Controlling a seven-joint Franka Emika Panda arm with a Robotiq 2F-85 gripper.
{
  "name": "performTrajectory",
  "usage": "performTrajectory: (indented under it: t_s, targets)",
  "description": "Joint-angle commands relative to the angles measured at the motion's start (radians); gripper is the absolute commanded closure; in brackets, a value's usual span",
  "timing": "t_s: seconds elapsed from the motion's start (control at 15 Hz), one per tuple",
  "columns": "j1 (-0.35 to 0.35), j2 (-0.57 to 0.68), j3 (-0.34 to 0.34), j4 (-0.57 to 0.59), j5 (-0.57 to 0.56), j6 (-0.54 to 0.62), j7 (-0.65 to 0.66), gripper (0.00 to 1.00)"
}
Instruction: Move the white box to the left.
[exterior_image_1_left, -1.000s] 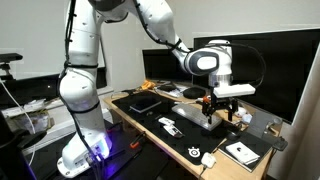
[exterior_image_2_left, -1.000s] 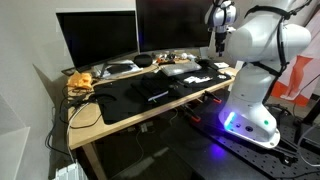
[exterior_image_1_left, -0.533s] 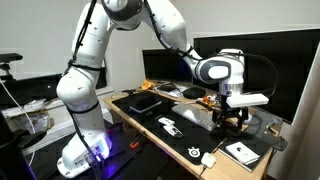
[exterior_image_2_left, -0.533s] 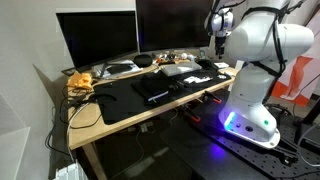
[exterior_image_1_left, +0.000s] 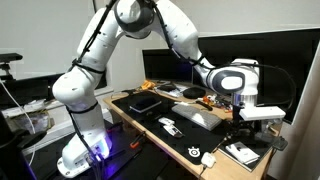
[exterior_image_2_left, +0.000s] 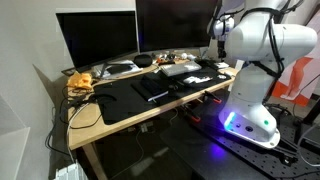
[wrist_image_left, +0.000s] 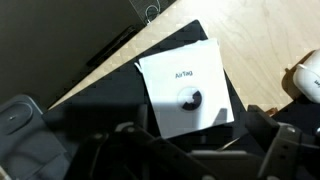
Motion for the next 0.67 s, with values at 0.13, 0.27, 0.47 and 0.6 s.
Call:
performTrajectory:
  t_s: [0.13,0.27,0.47,0.6]
  targets:
    - [-0.052,0.047,0.041,0.058,-0.029,-0.036,-0.017,0.0]
    - [-0.057,0.056,0.049,0.059,-0.038,-0.034,-0.022,0.0]
    - [-0.057,0.067,0.055,0.063,-0.054,-0.032,-0.02,0.0]
    - [-0.06,0.071,0.058,0.069,-0.058,-0.035,-0.025,0.0]
